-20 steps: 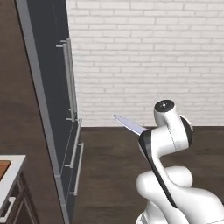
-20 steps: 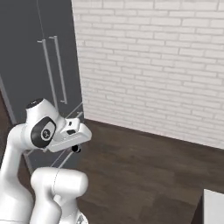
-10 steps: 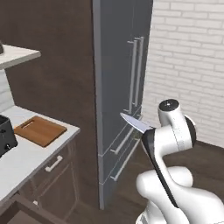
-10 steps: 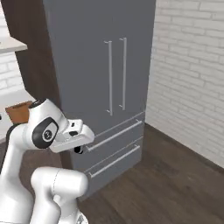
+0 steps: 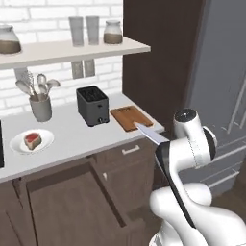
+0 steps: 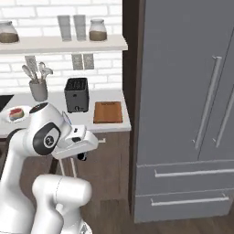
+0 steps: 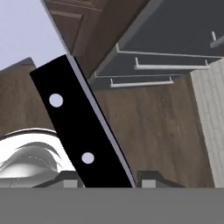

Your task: Pick up the knife from the drawer and place it on the cutting board. Then place the meat from the plate to the cutting board.

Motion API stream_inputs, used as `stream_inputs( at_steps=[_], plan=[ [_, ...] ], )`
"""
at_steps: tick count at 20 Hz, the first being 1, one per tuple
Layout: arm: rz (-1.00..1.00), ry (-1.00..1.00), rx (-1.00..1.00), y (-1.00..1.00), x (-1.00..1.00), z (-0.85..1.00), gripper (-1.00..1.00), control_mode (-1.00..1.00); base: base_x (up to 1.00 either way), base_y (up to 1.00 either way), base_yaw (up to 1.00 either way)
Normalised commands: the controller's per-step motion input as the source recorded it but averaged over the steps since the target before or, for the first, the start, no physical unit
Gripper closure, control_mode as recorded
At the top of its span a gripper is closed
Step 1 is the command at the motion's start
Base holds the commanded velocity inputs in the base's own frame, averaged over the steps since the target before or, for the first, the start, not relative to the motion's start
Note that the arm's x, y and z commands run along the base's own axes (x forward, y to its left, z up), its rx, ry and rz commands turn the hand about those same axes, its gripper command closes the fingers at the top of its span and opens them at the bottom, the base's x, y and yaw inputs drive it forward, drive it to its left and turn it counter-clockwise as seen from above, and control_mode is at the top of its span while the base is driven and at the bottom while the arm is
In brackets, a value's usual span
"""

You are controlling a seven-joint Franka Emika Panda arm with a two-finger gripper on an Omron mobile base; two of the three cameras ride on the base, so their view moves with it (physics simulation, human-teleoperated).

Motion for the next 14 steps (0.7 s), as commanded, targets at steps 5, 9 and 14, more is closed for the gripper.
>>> stream_inputs(
  at_steps=[5, 9, 14],
  plan=[
    [0.00, 0.00, 0.00, 0.00, 0.00, 0.00, 1.00, 1.00, 0.54, -0.31, 0.36],
    [0.00, 0.00, 0.00, 0.00, 0.00, 0.00, 1.00, 1.00, 0.57, -0.57, 0.16],
    [0.00, 0.00, 0.00, 0.00, 0.00, 0.00, 1.00, 1.00, 0.71, -0.02, 0.06]
  ],
)
